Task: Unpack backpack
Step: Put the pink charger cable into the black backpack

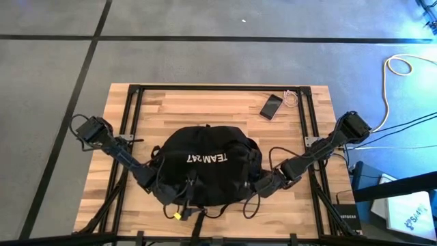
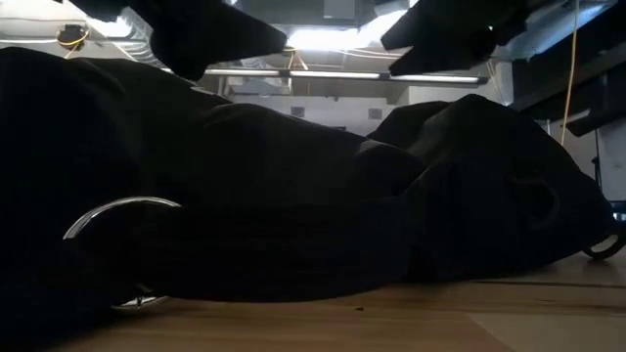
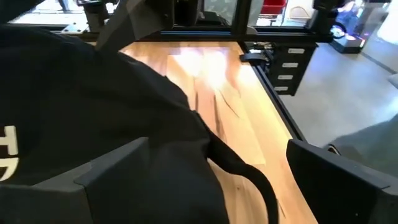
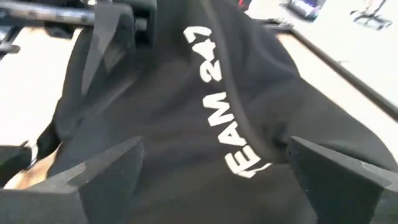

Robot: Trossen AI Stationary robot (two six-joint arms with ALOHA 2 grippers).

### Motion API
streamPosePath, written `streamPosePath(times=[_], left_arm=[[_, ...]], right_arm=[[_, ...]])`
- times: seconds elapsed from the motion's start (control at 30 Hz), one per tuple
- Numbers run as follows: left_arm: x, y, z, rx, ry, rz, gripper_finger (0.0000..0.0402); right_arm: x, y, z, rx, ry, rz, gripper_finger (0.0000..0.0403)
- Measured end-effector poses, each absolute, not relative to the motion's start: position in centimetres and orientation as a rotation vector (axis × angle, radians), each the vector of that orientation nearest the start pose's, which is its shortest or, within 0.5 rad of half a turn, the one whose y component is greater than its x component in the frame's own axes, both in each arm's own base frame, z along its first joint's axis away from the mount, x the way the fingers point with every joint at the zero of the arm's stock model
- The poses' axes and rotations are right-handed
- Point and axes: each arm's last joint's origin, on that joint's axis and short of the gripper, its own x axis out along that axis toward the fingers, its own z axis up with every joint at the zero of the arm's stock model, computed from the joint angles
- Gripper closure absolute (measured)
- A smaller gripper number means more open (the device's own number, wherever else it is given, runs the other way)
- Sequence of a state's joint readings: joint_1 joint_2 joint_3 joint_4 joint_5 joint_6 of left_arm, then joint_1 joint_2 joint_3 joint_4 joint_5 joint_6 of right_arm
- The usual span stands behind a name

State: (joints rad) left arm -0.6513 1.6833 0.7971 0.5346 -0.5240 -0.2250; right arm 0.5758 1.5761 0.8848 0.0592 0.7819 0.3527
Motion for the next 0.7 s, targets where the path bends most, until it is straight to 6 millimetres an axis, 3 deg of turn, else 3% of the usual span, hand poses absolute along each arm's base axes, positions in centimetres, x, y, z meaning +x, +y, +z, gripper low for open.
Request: streamPosePath(times=[0.17, 0.43, 0.7], left_arm=[[28.4, -18.7, 17.8, -0.093, 0.31, -0.061, 0.0035], [30.0, -18.1, 15.1, -0.097, 0.319, -0.034, 0.0035], [29.9, -18.9, 14.8, -0.055, 0.322, -0.171, 0.0035]], right_arm=[[28.0, 15.9, 21.1, -0.105, 0.385, -0.323, 0.0024], [28.2, 16.0, 21.4, -0.094, 0.358, -0.313, 0.0024], [28.3, 16.1, 20.9, -0.057, 0.367, -0.316, 0.0024]])
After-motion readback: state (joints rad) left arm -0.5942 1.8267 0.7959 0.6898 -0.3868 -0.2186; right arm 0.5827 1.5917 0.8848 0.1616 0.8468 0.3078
